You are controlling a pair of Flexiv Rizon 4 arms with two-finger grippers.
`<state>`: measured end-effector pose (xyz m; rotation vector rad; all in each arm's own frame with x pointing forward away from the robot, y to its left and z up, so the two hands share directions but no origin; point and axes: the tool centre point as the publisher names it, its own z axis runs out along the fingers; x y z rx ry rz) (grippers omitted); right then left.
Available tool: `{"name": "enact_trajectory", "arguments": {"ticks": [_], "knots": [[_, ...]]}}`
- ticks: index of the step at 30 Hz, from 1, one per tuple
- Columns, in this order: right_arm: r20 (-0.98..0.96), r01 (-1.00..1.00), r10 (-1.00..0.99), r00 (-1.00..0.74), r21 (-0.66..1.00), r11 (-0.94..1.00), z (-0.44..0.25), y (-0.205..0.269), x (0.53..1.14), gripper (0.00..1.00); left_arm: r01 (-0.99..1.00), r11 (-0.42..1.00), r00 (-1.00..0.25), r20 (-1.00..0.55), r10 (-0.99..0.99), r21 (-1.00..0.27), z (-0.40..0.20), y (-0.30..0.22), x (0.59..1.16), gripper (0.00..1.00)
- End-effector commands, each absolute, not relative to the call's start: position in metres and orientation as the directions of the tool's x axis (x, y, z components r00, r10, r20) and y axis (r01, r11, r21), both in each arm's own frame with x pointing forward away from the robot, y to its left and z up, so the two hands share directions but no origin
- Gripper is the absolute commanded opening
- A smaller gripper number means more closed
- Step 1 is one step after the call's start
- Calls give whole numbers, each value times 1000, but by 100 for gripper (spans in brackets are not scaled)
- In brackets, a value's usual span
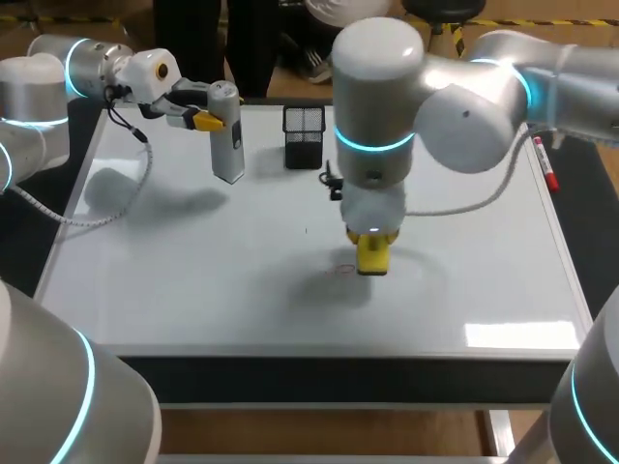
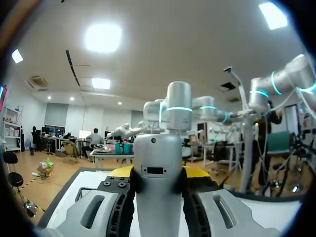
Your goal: Pick up the inspection probe, press it on each red-marked spot on the whiteboard one by one, put down the probe, pick up the eraser, and wipe off all the red marks.
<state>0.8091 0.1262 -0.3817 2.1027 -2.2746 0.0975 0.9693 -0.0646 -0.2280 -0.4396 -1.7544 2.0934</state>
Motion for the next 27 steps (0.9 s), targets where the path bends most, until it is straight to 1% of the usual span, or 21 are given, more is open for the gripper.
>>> {"name": "enact_trajectory", "arguments": {"ticks": [1, 14, 27], "knots": [[136, -998, -989, -62, -17, 60, -394, 153, 809, 0, -84, -153, -879, 1, 477, -985, -227, -64, 971, 0], [54, -1000, -998, -22, 16, 23, -414, 190, 806, 0, -84, -153, -879, 1, 477, -985, -227, -64, 971, 0], [24, -998, -1000, -15, 58, 17, -429, 186, 810, 0, -84, -153, -879, 1, 477, -985, -227, -64, 971, 0]]}}
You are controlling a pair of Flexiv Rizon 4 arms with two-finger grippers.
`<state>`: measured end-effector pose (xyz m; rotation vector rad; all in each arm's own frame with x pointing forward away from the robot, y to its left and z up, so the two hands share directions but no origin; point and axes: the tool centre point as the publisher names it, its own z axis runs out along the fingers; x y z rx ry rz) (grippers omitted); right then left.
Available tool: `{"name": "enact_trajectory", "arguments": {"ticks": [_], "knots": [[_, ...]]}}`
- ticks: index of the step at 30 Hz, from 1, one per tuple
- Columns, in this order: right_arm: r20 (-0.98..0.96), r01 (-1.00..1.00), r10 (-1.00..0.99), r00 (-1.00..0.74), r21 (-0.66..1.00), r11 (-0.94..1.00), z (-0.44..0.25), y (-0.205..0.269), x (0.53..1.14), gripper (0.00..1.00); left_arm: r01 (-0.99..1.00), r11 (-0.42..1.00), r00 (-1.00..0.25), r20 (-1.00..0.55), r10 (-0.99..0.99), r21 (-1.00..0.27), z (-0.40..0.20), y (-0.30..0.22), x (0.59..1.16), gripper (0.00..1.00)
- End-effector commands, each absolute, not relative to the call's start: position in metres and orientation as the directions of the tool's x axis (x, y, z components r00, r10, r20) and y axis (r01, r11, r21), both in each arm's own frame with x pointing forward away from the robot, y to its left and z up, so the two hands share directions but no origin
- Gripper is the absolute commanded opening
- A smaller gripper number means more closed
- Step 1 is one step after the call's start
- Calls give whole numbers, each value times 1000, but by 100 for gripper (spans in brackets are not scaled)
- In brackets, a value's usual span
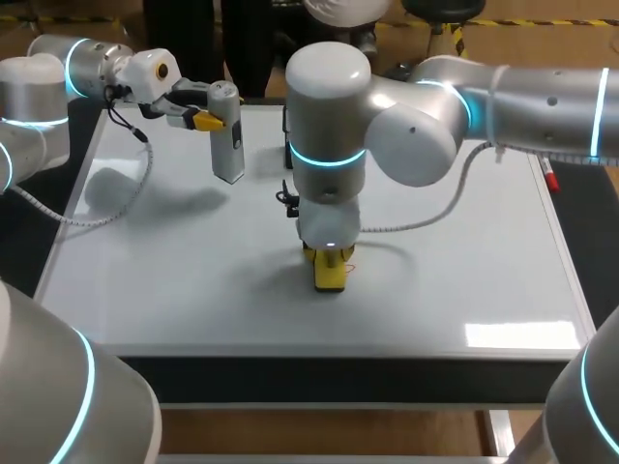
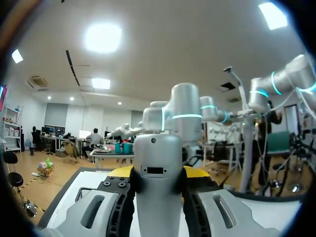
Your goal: Pick up the inspection probe, press it on each red-marked spot on the whiteboard one by one, put down the probe, pick up the eraser, and wipe off all the red marks.
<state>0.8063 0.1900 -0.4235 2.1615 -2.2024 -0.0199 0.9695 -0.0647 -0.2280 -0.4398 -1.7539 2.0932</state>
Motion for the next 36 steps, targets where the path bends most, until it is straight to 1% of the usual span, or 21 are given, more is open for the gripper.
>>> {"name": "enact_trajectory", "arguments": {"ticks": [1, 10, 23, 30, 36], "knots": [[23, -998, -1000, -18, 61, 19, -430, 184, 810, 0, -84, -153, -879, 1, 477, -985, -227, -64, 971, 0], [41, -995, -998, -57, 81, 60, -438, 163, 812, 0, -84, -153, -879, 1, 477, -985, -227, -64, 971, 0], [82, -982, -984, -161, 89, 168, -437, 111, 805, 0, -84, -153, -879, 1, 477, -985, -227, -64, 971, 0], [87, -980, -980, -178, 77, 185, -427, 99, 807, 0, -84, -153, -879, 1, 477, -985, -227, -64, 971, 0], [77, -985, -985, -157, 63, 162, -412, 94, 811, 0, -84, -153, -879, 1, 477, -985, -227, -64, 971, 0]]}}
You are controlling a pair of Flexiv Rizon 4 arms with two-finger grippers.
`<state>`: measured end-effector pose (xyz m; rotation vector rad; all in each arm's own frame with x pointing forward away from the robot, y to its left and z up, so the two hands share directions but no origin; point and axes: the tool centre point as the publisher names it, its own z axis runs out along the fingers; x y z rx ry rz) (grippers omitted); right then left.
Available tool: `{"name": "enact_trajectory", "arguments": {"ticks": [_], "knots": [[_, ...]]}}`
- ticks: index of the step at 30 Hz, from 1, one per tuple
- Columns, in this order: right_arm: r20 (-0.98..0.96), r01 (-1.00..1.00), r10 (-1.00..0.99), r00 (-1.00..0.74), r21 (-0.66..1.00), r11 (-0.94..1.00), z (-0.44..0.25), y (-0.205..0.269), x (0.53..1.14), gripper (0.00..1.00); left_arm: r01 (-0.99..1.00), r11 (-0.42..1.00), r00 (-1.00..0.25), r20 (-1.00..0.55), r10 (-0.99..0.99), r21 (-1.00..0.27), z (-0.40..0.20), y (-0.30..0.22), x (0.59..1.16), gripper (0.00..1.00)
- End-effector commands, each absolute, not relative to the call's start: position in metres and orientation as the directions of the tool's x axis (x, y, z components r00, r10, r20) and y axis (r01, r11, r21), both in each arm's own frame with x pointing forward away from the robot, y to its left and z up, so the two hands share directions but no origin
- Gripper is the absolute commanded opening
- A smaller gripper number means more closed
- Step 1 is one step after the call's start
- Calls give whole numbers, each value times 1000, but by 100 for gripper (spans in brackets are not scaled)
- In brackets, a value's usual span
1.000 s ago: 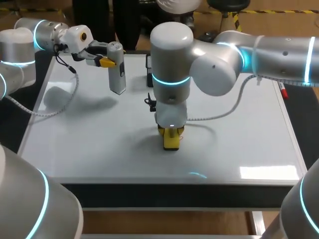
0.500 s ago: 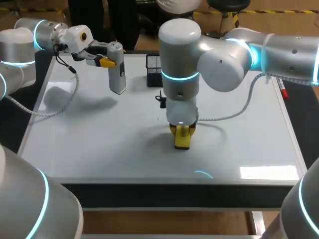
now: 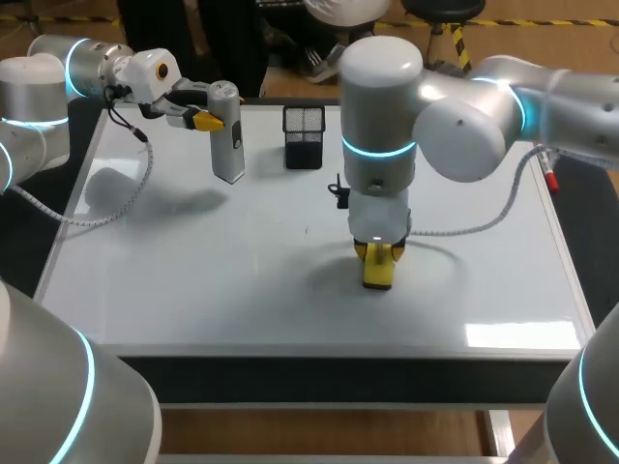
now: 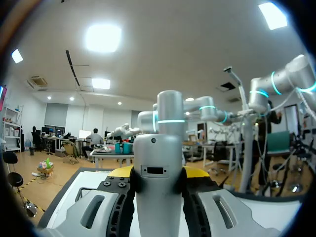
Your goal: Pick up the inspection probe, press it on each red-marked spot on the whiteboard one by one, put down the probe, pick up the eraser, and wipe off all the red marks.
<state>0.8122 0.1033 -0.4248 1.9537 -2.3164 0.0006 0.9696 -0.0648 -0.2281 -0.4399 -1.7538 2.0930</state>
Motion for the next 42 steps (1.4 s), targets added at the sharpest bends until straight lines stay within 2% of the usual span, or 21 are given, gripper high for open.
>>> {"name": "enact_trajectory", "arguments": {"ticks": [1, 11, 32, 42], "knots": [[84, -986, -985, -150, 59, 155, -409, 93, 813, 0, -84, -153, -879, 1, 477, -985, -227, -64, 971, 0], [81, -987, -985, -154, 43, 158, -382, 85, 828, 0, -84, -153, -879, 1, 477, -985, -227, -64, 971, 0], [81, -987, -985, -154, 43, 158, -382, 85, 828, 0, -84, -153, -879, 1, 477, -985, -227, -64, 971, 0], [56, -993, -993, -101, 60, 104, -389, 82, 888, 0, -84, -153, -879, 1, 477, -985, -227, -64, 971, 0]]}}
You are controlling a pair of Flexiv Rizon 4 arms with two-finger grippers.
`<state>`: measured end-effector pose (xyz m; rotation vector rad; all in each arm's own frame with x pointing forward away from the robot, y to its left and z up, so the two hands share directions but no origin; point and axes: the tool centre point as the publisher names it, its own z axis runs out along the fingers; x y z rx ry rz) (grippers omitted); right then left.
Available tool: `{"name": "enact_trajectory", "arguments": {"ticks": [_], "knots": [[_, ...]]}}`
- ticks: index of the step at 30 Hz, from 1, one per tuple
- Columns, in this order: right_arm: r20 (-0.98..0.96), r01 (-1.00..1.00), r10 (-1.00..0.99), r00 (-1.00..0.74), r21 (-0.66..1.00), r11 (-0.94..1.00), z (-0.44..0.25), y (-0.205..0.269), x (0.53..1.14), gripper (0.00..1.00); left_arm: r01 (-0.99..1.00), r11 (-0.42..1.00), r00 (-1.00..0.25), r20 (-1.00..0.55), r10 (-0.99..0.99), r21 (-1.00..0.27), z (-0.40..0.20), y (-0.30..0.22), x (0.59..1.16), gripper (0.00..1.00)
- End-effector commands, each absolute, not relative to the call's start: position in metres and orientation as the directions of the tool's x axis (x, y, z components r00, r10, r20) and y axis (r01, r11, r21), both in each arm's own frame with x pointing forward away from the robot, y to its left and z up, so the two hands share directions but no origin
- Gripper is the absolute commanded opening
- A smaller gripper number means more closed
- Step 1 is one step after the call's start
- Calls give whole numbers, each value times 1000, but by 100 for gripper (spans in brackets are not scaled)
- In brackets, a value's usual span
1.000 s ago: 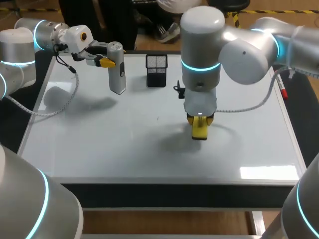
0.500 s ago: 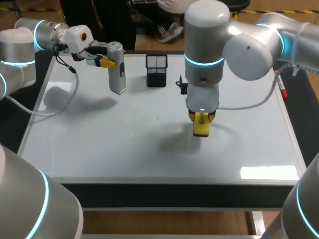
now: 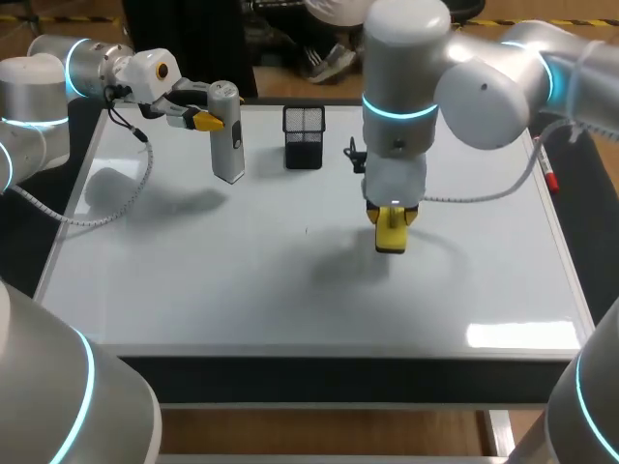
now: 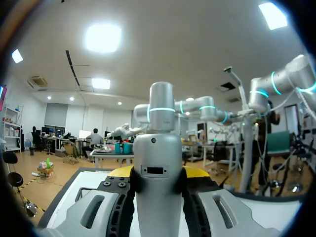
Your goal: Pick up the inspection probe, press it on each red-marked spot on the whiteboard one by one, put down the probe, pick up the eraser, and wipe off all the red marks.
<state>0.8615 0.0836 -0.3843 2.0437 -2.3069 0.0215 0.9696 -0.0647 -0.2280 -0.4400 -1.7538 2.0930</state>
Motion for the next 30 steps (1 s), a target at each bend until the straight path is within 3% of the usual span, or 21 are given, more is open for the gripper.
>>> {"name": "enact_trajectory", "arguments": {"ticks": [1, 19, 30], "knots": [[48, -993, -994, -99, 59, 102, -389, 81, 895, 0, -84, -153, -879, 1, 477, -985, -227, -64, 971, 0], [29, -992, -998, -50, 117, 53, -410, 75, 1019, 0, -84, -153, -879, 1, 477, -985, -227, -64, 971, 0], [24, -989, -998, -62, 130, 65, -418, 74, 1056, 0, -84, -153, -879, 1, 477, -985, -227, -64, 971, 0]]}}
